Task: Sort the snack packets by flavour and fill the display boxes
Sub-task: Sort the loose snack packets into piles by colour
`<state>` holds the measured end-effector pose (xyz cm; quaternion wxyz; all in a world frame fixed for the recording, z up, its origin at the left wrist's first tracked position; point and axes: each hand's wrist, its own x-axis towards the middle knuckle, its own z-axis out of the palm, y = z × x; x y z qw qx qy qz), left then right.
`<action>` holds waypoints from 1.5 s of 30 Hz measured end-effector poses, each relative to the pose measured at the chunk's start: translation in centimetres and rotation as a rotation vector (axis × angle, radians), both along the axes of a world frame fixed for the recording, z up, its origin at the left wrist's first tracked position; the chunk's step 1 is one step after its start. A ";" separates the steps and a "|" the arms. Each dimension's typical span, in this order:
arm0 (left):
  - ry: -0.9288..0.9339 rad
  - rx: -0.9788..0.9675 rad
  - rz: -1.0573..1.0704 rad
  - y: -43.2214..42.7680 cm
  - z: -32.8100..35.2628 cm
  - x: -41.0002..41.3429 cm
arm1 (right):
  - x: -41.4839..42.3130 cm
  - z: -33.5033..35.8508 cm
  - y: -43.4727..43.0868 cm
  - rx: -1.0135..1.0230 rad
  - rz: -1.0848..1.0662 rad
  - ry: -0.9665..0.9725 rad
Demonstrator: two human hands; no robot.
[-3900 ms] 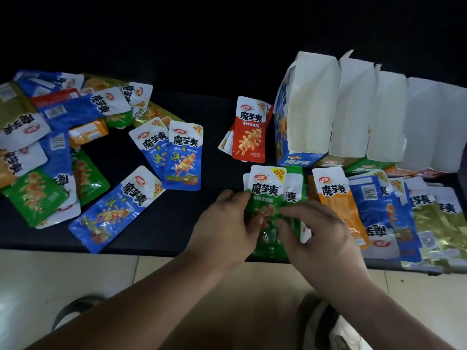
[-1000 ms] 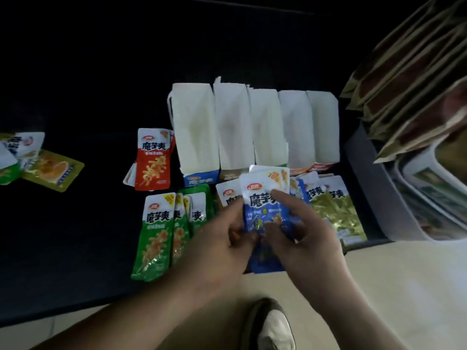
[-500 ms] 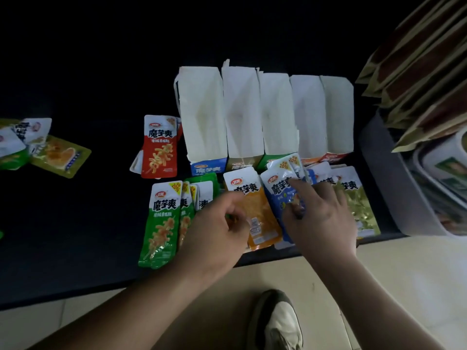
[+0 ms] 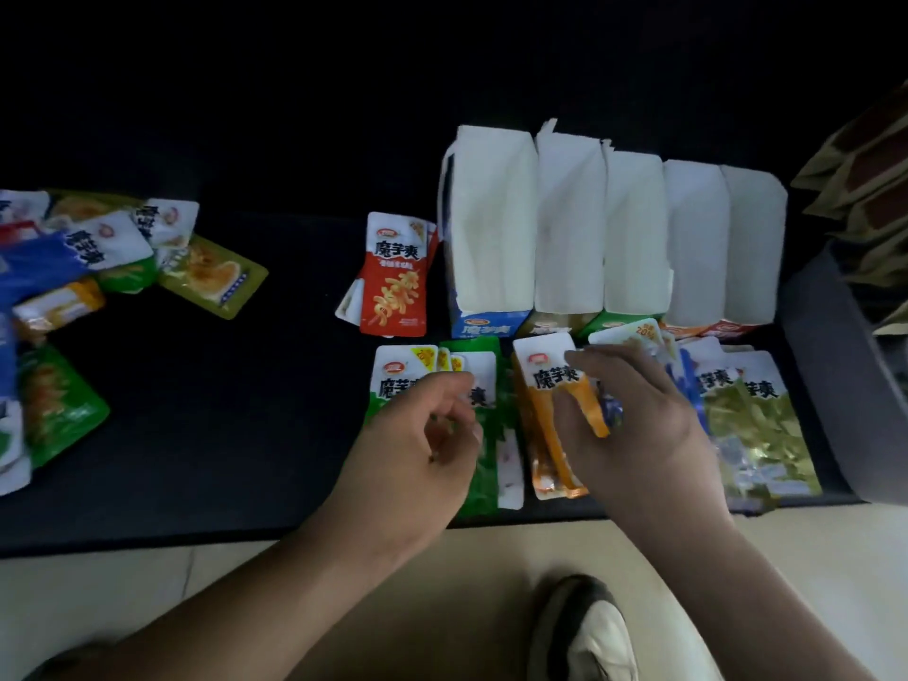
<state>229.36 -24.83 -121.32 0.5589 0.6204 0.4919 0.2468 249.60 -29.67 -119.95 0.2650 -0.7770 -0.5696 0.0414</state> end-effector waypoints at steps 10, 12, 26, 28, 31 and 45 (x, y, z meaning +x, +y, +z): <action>0.263 0.175 0.203 4.0 -1.8 -13.0 | -14.3 0.6 9.4 -0.268 0.382 0.302; 0.360 0.238 0.278 4.9 -2.2 -16.1 | -17.5 0.1 11.8 -0.313 0.484 0.310; 0.959 0.091 0.315 9.3 -4.4 -35.1 | -34.7 -1.2 26.3 -0.608 0.711 -0.073; 0.940 0.081 0.281 9.6 -5.0 -35.6 | -35.4 -2.3 27.4 -0.710 0.698 -0.104; 0.935 0.130 0.254 9.4 -5.7 -36.1 | -35.9 -3.2 27.5 -0.746 0.667 -0.094; 0.826 0.401 0.180 4.8 -7.3 -30.3 | -31.4 -0.8 19.2 -0.752 0.581 0.003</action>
